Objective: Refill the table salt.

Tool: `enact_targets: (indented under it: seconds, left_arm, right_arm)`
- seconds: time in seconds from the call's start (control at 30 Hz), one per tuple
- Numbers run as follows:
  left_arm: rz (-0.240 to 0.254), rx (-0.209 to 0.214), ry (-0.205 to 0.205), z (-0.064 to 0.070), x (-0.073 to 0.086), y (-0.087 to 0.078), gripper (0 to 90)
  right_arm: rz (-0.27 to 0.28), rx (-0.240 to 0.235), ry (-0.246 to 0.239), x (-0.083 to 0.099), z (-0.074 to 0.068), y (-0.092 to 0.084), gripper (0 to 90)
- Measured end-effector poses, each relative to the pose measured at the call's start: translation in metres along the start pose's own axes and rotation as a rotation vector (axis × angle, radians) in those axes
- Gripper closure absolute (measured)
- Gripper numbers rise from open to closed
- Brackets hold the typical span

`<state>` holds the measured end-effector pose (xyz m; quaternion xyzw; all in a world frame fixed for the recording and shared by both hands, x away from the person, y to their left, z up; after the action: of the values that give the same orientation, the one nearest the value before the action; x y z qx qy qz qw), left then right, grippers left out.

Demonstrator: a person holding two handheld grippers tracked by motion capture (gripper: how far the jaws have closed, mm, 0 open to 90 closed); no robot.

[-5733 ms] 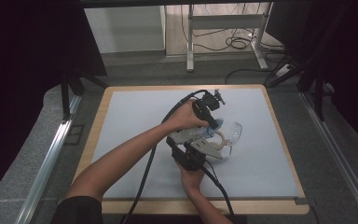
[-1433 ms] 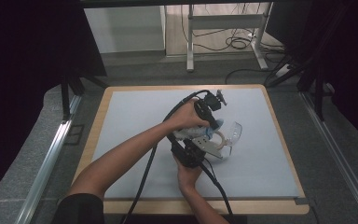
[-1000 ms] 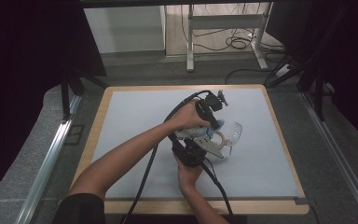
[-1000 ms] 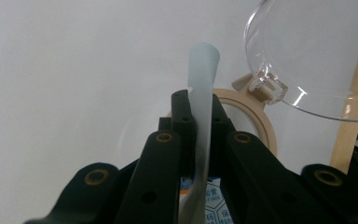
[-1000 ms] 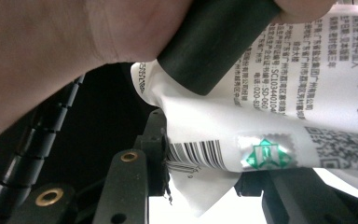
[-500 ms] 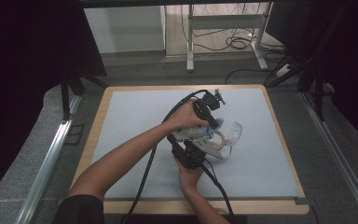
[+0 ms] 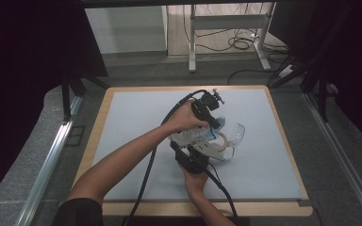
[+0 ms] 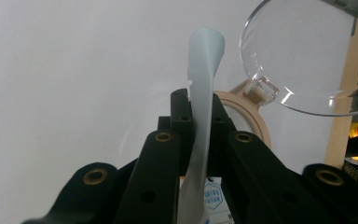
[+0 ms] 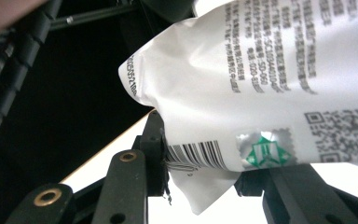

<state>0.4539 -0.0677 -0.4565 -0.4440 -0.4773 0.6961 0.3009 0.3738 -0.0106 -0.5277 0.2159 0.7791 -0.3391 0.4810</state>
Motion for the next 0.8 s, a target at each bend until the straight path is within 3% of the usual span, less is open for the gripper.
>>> enact_targets:
  seconds: [0.23,0.47,0.67,0.8]
  left_arm:
    - [0.051,0.015,0.009,0.002,0.010,-0.010,86.8]
    - [0.113,0.041,-0.015,0.003,0.021,-0.020,87.2]
    - [0.144,0.057,-0.004,0.005,0.030,-0.026,87.4]
    - [0.168,0.065,-0.023,0.003,0.034,-0.027,87.4]
  right_arm:
    - [-0.082,0.007,-0.040,0.015,0.004,-0.008,62.5]
    - [-0.164,0.006,-0.083,0.025,0.007,-0.016,61.6]
    - [-0.219,0.045,-0.115,0.035,0.017,-0.021,59.7]
    - [-0.253,0.048,-0.099,0.039,0.021,-0.023,58.9]
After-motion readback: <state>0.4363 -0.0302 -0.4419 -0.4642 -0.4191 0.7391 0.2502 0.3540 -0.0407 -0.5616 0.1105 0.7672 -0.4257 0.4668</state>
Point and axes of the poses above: each handheld gripper's, and its own axes: y roughly forward along the jaws, x roughly out of its underside, z roughly to its right, the point moved 8 cm from there along y, roughly forward along the jaws, and after that the axes turned 13 degrees about -z, right-handed, at the moved point
